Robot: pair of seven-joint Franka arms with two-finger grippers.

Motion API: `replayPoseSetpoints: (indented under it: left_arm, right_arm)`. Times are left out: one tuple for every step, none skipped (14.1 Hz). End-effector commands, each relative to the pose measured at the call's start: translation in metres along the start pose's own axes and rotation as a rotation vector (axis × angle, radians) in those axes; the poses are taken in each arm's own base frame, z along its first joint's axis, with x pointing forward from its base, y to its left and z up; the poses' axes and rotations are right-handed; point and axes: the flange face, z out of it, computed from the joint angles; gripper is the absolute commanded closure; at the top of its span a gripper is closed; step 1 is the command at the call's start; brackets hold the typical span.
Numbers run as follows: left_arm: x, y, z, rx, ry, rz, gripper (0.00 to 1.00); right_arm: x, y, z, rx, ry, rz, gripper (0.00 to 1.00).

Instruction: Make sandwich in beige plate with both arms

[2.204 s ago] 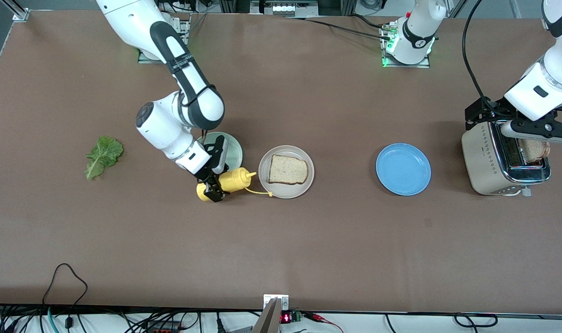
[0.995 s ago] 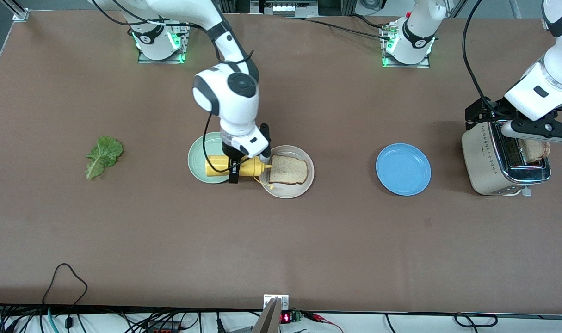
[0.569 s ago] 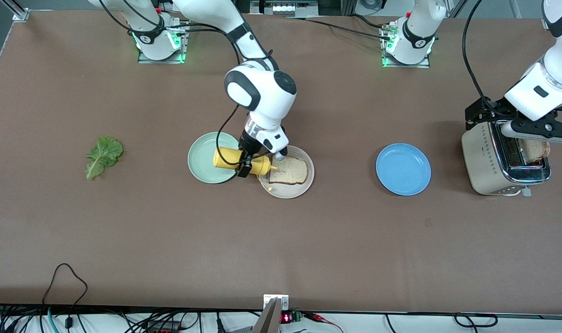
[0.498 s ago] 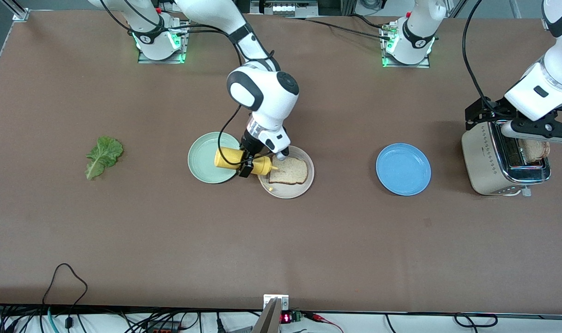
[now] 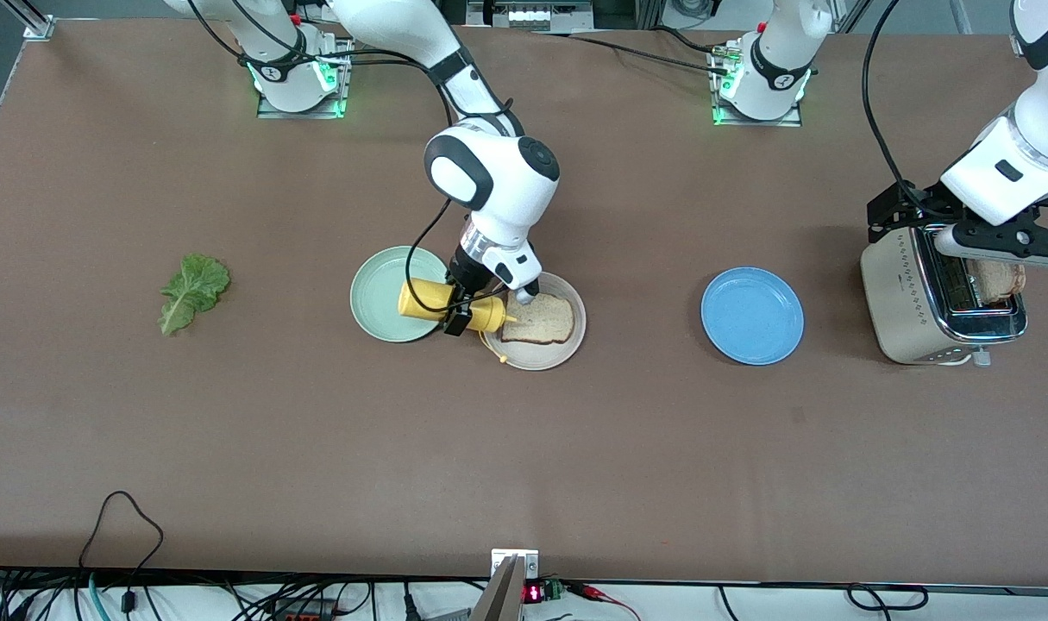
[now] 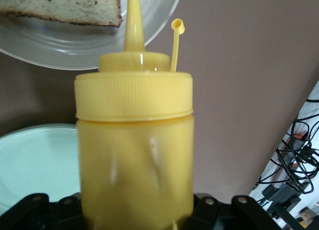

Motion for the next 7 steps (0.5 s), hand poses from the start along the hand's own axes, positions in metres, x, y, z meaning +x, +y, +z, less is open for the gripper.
replayPoseSetpoints:
  left_arm:
    - [-0.002, 0.001, -0.004, -0.009, 0.001, -0.011, 0.00]
    - [-0.002, 0.002, -0.004, -0.009, 0.001, -0.008, 0.00]
    - [-0.002, 0.002, -0.004, -0.009, 0.001, -0.009, 0.00]
    - [-0.002, 0.002, -0.004, -0.009, 0.001, -0.009, 0.00]
    - [-0.002, 0.001, -0.004, -0.009, 0.001, -0.011, 0.00]
    - [-0.002, 0.001, -0.004, -0.009, 0.001, -0.011, 0.00]
    - [-0.002, 0.000, -0.004, -0.009, 0.001, -0.012, 0.00]
  right_arm:
    - [-0.042, 0.041, -0.020, 0.102, 0.095, 0.062, 0.84]
    - [-0.060, 0.056, -0.021, 0.133, 0.138, 0.073, 0.84]
    - [-0.079, 0.071, -0.025, 0.170, 0.193, 0.078, 0.84]
    - [-0.094, 0.080, -0.028, 0.212, 0.252, 0.084, 0.84]
    - [-0.109, 0.091, -0.033, 0.239, 0.309, 0.088, 0.84]
    - [-0.127, 0.101, -0.029, 0.267, 0.353, 0.095, 0.84]
    - [-0.150, 0.111, -0.025, 0.303, 0.416, 0.100, 0.84]
